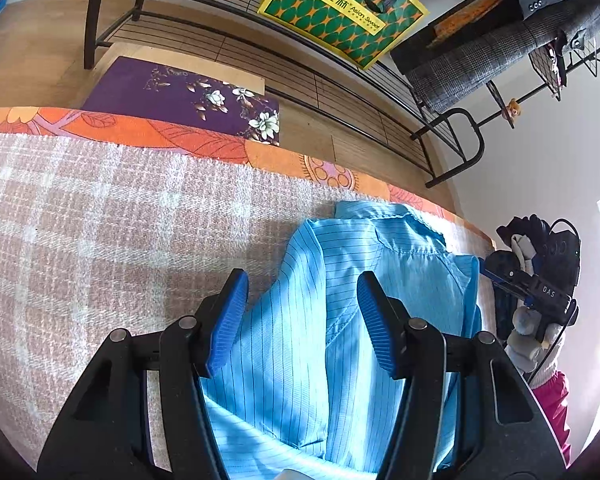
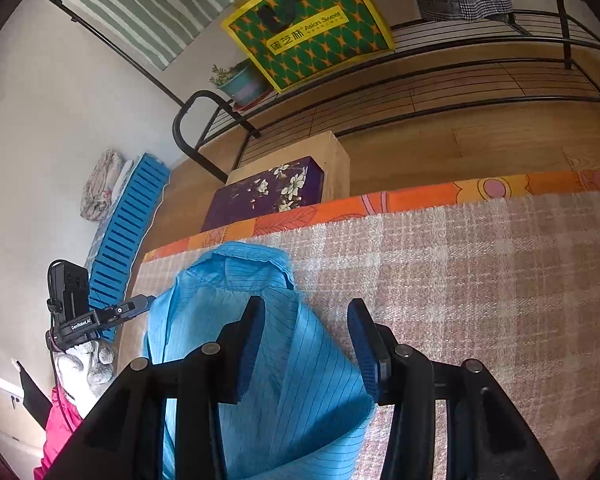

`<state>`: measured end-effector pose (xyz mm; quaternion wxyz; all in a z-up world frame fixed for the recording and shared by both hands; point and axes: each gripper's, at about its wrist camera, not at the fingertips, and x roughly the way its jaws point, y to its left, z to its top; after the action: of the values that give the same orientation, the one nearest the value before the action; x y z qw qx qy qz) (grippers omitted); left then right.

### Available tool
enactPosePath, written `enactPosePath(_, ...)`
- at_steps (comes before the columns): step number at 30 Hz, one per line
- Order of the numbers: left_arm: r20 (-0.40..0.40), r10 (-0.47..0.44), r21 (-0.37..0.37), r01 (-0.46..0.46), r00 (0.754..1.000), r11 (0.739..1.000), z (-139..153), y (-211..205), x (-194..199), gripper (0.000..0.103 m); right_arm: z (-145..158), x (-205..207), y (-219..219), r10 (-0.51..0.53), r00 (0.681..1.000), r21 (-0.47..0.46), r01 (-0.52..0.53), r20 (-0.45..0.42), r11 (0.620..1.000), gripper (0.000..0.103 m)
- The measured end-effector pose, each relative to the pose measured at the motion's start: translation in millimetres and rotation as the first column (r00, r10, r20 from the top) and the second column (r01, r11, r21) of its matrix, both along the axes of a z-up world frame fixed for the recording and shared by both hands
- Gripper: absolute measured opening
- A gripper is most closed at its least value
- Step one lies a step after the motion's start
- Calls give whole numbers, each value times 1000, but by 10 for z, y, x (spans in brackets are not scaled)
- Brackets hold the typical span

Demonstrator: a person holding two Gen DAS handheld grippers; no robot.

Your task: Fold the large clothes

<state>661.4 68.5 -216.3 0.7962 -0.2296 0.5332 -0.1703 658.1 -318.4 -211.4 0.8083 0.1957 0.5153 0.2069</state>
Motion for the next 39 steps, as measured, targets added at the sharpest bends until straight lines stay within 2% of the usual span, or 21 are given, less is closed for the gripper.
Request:
enactPosePath(2,-21,8,3,-8,1000,1000,-73,-34,56,58,-117,58,95,21,1000,2,-21,-15,1000,45)
enactPosePath(4,-28,17,-26,-18,999,999,-114,-57,94,58,-193,103,196,43,999,24,-42,-22,999,44)
enactPosePath(6,-24,6,-31,-7,1000,1000,-135,-124,134,58,-236,117,330,68,998,15,-68,-15,998,25)
enactPosePath(7,-15,-3,-17,2,1000,1000,-138,-169,147,56,-236,115,402,81,997,-3,-81,-9,997,21)
enactPosePath(8,-3,-19,-2,19,1000,1000,-138,-219,148,51,-220,107,457,93,996,-20,-93,1,995,10)
enactPosePath(9,8,-36,19,36,999,999,-131,-273,143,30,-189,92,512,106,994,-33,-106,13,994,5)
enactPosePath(10,17,-49,39,48,999,998,-115,-321,129,10,-145,70,545,114,993,-43,-113,28,993,4)
enactPosePath(13,68,-51,57,48,996,997,-7,-369,37,2,45,-18,592,123,989,-66,-117,78,991,1)
enactPosePath(21,186,-46,95,28,982,995,685,-233,-463,0,762,-499,638,137,969,-72,-124,205,990,0)
enactPosePath(29,284,-59,159,14,957,987,1395,-63,-1430,0,1443,-1419,769,187,942,-49,-181,279,982,0)
enactPosePath(34,315,-90,201,26,945,979,1653,-84,-2167,0,1684,-2168,883,245,925,-78,-232,291,970,0)
enactPosePath(39,322,-94,184,35,942,982,1733,-63,-2906,0,1741,-2906,924,272,920,-80,-260,282,962,0)
